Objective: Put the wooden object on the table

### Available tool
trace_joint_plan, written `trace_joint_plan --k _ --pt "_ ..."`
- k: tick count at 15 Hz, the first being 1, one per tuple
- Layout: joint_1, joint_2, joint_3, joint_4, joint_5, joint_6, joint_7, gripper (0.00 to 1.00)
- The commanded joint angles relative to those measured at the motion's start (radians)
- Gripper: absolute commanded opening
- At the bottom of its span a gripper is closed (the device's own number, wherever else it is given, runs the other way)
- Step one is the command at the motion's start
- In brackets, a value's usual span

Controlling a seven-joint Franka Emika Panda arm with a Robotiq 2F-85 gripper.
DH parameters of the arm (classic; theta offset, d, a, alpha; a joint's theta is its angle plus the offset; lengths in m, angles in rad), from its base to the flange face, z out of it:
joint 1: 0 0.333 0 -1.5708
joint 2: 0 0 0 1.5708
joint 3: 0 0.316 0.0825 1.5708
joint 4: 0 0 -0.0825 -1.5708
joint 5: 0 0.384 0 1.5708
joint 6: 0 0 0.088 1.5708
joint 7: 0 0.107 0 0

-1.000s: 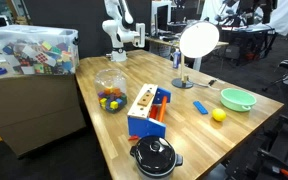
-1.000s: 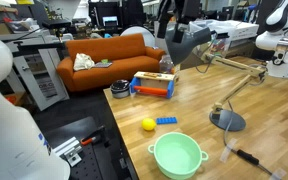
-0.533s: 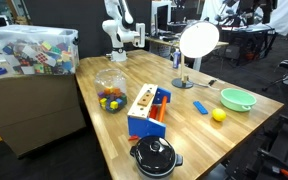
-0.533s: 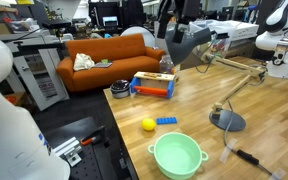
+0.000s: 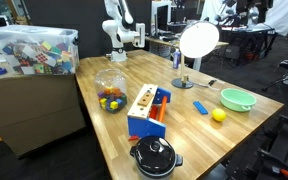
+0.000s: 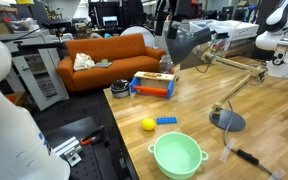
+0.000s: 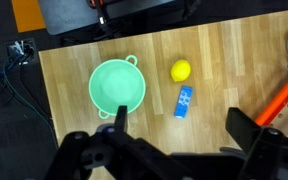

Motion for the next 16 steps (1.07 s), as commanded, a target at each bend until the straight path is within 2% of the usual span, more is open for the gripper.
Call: trace_joint_plan --k 1,5,9,13,14,16 --pt "0.033 0.058 0.060 0.087 0.048 -0.026 0.142 1.00" --pt "0.101 0.133 0.166 0.204 0.063 -0.052 0.366 1.00" --pt "0.164 0.229 0.231 0.311 0.064 -0.069 0.528 1.00" --pt "0.214 0.322 0.239 0.406 0.098 -0.060 0.533 1.00" --pt "0.218 0.277 0.234 0.341 0.080 -0.015 0.548 1.00" --pt "0.226 0.309 0.233 0.376 0.081 -0.017 0.548 1.00"
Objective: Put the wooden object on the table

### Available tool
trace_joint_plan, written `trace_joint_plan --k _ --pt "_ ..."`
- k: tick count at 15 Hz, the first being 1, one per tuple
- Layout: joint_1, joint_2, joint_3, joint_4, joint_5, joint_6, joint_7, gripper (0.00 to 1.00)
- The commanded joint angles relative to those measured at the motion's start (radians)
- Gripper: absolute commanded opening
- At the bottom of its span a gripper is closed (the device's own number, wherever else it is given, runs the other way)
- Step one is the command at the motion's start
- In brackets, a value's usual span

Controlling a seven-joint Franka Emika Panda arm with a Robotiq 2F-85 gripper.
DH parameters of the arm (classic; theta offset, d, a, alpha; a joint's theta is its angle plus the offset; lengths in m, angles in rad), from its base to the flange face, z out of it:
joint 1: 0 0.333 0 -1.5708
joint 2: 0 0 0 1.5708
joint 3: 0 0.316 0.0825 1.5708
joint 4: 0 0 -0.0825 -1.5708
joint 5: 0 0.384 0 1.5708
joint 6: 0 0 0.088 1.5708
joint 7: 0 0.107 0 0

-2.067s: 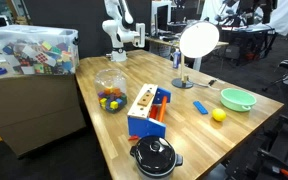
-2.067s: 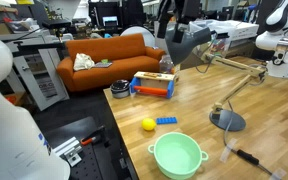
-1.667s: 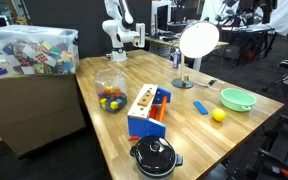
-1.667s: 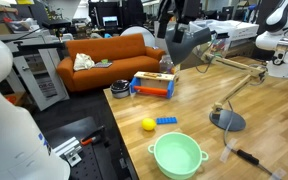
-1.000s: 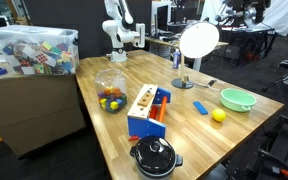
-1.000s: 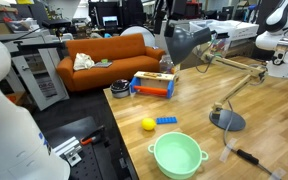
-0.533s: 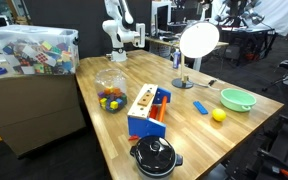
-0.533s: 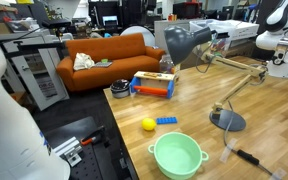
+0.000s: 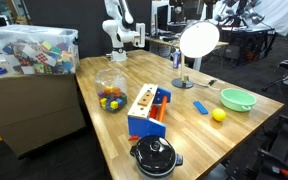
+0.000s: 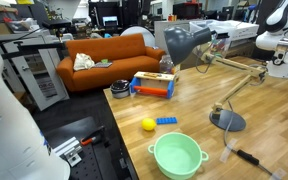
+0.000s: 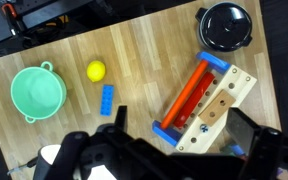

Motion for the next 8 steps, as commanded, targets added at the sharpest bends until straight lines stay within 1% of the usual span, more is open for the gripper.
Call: trace_joint_plan --k 1,5,6,8 --pt "0.013 0.005 -0.013 0.008 0.000 -0.006 0.000 1.00" --pt "0.013 0.005 -0.014 0.014 0.000 -0.017 0.000 1.00" --pt "0.010 0.007 -0.017 0.010 0.019 -0.012 0.016 1.00" --pt "0.013 0.031 -0.016 0.031 0.058 0.005 0.088 1.00"
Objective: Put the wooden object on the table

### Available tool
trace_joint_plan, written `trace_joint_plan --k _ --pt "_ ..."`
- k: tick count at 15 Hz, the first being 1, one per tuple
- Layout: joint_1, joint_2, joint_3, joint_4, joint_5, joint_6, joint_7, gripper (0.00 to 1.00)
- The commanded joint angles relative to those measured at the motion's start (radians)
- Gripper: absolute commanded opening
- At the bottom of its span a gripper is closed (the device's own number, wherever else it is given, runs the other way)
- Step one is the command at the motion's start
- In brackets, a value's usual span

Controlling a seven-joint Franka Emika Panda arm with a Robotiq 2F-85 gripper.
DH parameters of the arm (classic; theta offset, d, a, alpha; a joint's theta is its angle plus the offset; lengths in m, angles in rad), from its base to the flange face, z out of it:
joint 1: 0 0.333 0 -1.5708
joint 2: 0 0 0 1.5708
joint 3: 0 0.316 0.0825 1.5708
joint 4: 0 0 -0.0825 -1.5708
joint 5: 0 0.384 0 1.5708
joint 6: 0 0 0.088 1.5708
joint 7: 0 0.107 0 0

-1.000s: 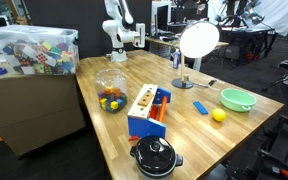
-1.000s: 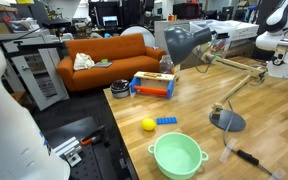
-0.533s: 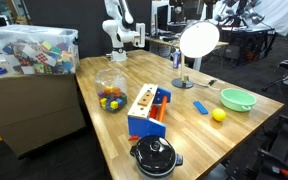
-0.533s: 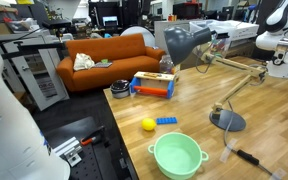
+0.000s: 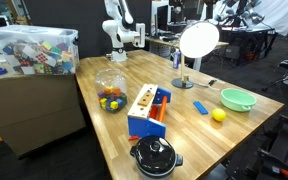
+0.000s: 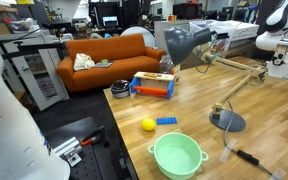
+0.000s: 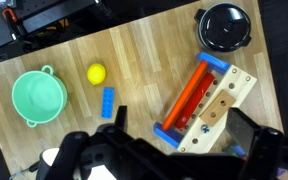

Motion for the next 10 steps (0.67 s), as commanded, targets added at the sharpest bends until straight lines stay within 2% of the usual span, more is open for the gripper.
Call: trace_joint_plan --k 1,4,10 --pt "0.019 0.039 -0.009 0.036 0.060 0.027 0.111 1.00" --pt "0.055 0.121 0.007 0.107 0.096 0.071 0.261 1.00" --pt "0.150 0.272 -0.010 0.187 -0.053 0.147 0.474 1.00"
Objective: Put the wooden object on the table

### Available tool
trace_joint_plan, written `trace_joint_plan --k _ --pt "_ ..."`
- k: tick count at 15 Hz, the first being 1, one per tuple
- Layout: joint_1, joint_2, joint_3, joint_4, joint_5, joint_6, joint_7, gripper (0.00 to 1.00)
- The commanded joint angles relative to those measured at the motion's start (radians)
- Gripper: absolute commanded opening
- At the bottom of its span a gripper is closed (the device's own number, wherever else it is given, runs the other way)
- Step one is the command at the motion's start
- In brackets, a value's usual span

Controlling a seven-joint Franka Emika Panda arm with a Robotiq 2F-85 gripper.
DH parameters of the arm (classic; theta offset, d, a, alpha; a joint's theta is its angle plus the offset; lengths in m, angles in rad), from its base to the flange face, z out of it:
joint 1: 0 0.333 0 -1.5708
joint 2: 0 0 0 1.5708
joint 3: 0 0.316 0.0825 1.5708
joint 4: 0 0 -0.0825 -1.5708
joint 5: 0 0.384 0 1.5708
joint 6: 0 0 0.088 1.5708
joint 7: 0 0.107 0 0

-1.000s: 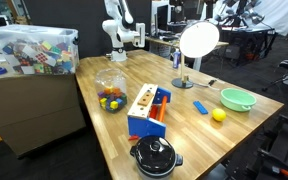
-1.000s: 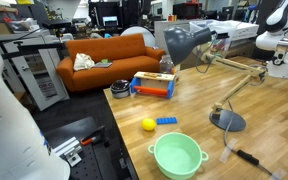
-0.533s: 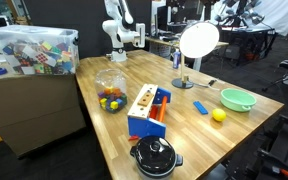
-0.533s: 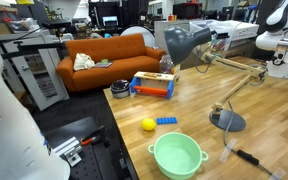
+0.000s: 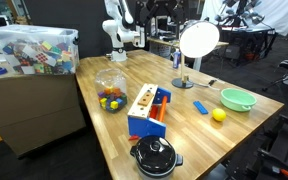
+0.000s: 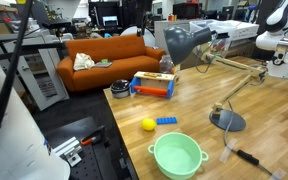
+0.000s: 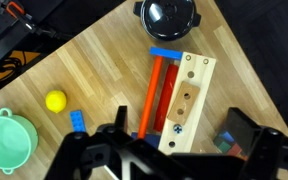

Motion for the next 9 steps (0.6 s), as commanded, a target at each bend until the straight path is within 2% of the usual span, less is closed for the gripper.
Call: trace_joint_plan --k 1,9 --pt "0.022 0.023 -0.016 0.015 -0.018 0.000 0.026 1.00" --pt "0.027 0.031 -0.019 0.021 -0.024 0.000 0.033 1.00"
